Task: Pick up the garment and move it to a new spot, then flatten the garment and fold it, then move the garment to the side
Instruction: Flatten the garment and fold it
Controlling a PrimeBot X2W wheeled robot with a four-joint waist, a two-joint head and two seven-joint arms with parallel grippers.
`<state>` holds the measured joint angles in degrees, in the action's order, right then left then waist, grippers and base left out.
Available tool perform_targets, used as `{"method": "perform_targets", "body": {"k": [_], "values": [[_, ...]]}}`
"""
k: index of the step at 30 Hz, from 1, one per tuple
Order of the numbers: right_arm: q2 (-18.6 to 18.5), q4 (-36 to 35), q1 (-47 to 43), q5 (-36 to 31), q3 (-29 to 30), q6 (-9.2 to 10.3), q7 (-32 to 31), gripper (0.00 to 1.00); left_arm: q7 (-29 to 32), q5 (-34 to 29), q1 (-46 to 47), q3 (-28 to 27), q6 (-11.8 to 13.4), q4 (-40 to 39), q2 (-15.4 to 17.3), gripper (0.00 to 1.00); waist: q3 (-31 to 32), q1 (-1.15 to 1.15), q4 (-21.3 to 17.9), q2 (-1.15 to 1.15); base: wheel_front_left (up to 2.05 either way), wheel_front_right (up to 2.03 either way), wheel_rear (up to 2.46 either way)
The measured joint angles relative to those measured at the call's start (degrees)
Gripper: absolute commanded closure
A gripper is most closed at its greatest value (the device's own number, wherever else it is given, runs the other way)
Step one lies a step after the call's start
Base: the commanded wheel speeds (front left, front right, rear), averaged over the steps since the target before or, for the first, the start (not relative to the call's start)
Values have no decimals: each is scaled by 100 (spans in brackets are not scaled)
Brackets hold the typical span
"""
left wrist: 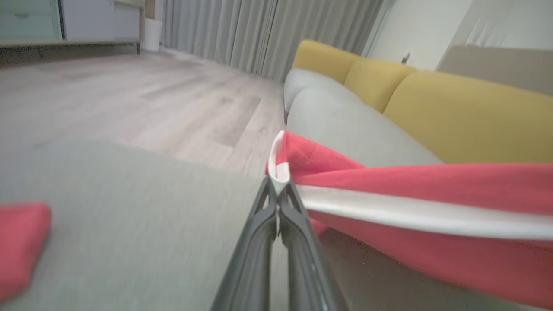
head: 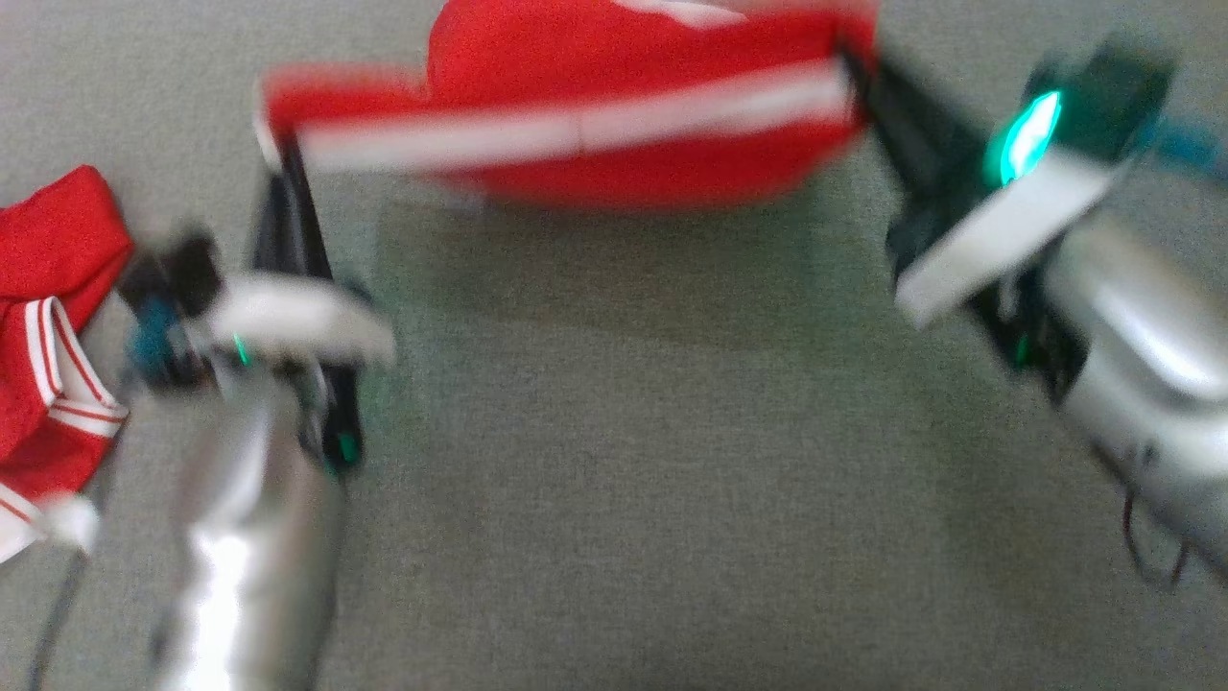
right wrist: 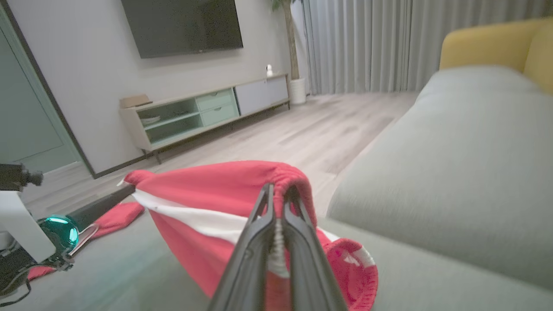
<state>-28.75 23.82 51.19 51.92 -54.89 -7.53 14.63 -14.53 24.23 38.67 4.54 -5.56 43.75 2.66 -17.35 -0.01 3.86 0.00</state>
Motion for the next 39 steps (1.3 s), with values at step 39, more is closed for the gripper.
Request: {"method": "perform_targets", "body": {"k": [39], "values": [[213,-1105,-3545,1006,699,0,0,100,0,226,-2579,477,-59,-1157,-64,100,1273,1,-39,0,0,0,0]]}}
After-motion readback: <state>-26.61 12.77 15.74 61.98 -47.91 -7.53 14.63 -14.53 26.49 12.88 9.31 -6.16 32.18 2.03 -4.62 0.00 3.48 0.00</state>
